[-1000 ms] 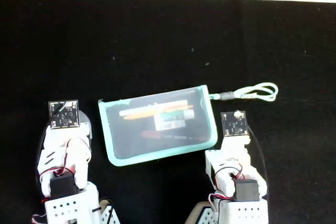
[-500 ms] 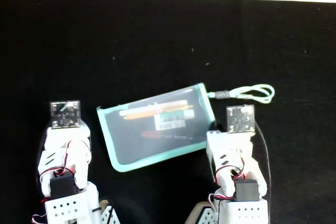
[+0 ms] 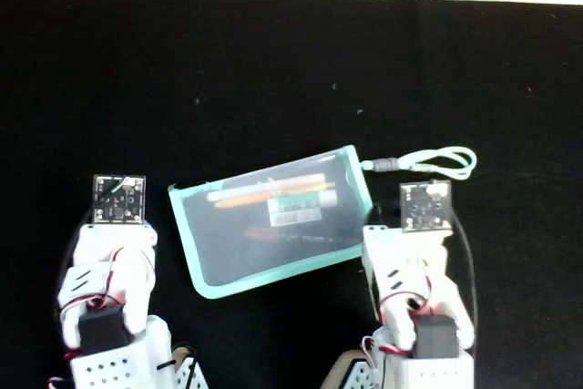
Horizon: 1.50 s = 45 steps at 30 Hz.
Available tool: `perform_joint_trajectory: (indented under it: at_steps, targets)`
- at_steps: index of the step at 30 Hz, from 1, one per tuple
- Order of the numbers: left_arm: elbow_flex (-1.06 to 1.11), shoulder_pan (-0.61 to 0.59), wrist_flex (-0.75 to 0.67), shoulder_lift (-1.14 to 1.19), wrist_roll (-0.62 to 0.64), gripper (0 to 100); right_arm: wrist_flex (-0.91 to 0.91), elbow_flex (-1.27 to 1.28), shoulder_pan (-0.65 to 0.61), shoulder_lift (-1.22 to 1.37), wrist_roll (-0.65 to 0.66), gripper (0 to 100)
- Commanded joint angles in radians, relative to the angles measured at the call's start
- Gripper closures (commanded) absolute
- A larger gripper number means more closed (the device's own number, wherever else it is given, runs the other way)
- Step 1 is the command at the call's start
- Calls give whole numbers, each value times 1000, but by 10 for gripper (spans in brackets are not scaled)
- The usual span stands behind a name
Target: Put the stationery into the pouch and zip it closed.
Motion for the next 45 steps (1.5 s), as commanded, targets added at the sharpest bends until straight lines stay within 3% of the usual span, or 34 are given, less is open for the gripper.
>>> perform_joint_trajectory:
  at_steps: [1, 5, 12, 22, 27, 34, 40, 45]
  targets:
    - [-44, -1, 11, 2, -75, 966, 113, -113, 4, -7, 107, 825]
    - [-65, -2, 15, 4, -175, 966, 242, -208, 8, -5, 175, 825]
    - [-203, -58, 20, 5, -184, 965, 237, -278, 10, 142, 288, 825]
    - [-344, -54, 149, 7, -184, 965, 418, -676, 5, 567, 287, 822]
    - [-340, -54, 189, 30, -184, 854, 519, -832, 8, 756, 287, 822]
    - [-424, -61, 181, 377, -267, 815, 567, -970, 44, 857, 284, 810]
    - [-696, -56, 189, 782, -262, 815, 495, -974, 214, 862, 292, 617]
    - [-837, -54, 193, 1006, -262, 815, 426, -972, 289, 863, 293, 631]
